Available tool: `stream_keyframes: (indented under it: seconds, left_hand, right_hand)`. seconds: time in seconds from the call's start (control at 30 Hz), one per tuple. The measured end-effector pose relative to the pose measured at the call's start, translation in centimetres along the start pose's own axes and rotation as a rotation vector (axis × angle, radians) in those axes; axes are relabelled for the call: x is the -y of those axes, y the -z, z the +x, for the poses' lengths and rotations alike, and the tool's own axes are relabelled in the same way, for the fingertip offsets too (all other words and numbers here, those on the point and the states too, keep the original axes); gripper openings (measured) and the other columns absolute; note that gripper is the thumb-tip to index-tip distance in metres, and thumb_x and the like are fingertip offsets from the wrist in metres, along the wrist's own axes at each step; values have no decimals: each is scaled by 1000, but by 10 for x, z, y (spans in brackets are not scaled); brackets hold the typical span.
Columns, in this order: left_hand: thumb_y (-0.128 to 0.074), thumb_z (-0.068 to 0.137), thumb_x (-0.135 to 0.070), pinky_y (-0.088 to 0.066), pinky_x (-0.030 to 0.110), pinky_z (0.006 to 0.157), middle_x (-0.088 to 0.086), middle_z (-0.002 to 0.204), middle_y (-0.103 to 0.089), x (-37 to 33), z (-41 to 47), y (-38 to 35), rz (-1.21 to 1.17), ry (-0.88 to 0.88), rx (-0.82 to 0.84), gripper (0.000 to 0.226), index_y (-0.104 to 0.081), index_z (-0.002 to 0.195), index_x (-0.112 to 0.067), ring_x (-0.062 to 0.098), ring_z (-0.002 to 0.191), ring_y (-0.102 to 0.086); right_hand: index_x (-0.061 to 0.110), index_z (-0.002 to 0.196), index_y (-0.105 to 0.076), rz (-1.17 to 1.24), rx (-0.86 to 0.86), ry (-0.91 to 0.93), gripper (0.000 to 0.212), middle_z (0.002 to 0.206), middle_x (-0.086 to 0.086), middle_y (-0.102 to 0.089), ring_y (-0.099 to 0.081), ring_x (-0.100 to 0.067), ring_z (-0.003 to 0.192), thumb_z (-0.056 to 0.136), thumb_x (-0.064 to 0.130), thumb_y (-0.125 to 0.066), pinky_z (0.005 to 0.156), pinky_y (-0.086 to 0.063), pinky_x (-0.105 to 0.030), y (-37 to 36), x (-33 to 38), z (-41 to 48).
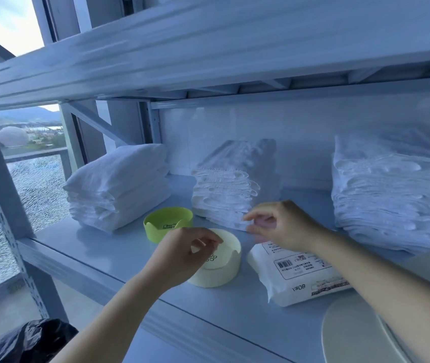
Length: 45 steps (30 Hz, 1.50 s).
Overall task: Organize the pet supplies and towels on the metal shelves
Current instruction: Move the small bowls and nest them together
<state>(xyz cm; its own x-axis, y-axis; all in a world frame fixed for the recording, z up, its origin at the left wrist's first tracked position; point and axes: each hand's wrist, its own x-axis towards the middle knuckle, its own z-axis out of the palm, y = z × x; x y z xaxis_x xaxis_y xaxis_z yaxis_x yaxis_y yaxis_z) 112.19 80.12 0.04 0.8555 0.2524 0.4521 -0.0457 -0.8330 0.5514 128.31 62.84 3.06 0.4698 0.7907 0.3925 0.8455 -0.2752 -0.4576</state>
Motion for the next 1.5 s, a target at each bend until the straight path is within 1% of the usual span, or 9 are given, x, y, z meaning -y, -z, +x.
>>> stream_keyframes:
  seconds: [0.1,0.27,0.37,0.43,0.67,0.8,0.93,1.2,1.5]
  left_hand:
    - [-62,84,-20,-46,13,67,-27,81,-66,-8,15,-5,3,-45,-1,13,-72,86,-28,-1,75,-64]
    - [-61,85,-19,-44,8,68,-21,78,-68,-24,42,-21,24,-108,81,16,-72,89,-30,-4,76,-63]
    - [-60,87,-23,-44,7,71,-21,83,-67,-32,57,-32,34,-134,148,16,-71,90,-34,-7,79,-61]
    - [-59,87,-26,-46,10,76,-21,87,-67,-35,65,-39,50,-144,185,15,-70,92,-35,-8,82,-60]
    - [-62,84,-28,-50,25,82,-16,88,-68,-41,83,-63,111,-195,259,13,-68,93,-36,-3,82,-61]
    - [-61,83,-31,-52,29,81,-19,86,-68,-40,89,-67,121,-205,317,12,-67,91,-39,-1,84,-61]
    - [-61,83,-31,-53,27,78,-21,84,-68,-40,95,-67,117,-241,334,13,-66,89,-40,-4,80,-62]
    - [-60,82,-29,-51,31,83,-18,100,-66,-38,111,-72,175,-207,272,18,-65,92,-44,4,89,-60]
    - [-61,83,-30,-50,28,83,-18,96,-66,-38,117,-62,211,-156,251,17,-63,88,-46,0,89,-59]
  right_hand:
    - [27,96,-72,-9,-10,-24,19,98,13,-70,-63,1,92,78,34,-73,90,-49,-31,18,-19,-1]
    - [25,110,-66,-195,52,-133,31,118,14,-61,-51,13,80,82,38,-68,75,-38,-10,36,-43,-10]
    - [24,115,-64,-209,61,-186,36,129,11,-55,-57,-6,105,82,38,-68,92,-39,-21,38,-54,-20]
    - [22,117,-63,-206,55,-202,36,131,11,-53,-50,-8,119,83,35,-68,97,-34,-19,40,-59,-29]
    - [24,98,-70,-192,20,-239,16,97,7,-63,-58,-7,88,83,31,-68,80,-45,-23,41,-62,-45]
    - [25,94,-72,-150,18,-305,15,88,13,-63,-61,-5,83,83,34,-68,77,-54,-31,44,-57,-52]
    - [27,91,-72,-148,5,-348,14,88,13,-66,-61,-4,84,81,37,-70,82,-51,-29,48,-55,-58]
    - [25,107,-68,-202,-74,-282,24,111,9,-63,-54,-4,102,84,33,-67,89,-45,-28,51,-62,-43]
    - [23,121,-62,-224,124,-283,46,134,6,-55,-49,-10,124,79,42,-70,106,-37,-30,44,-80,-8]
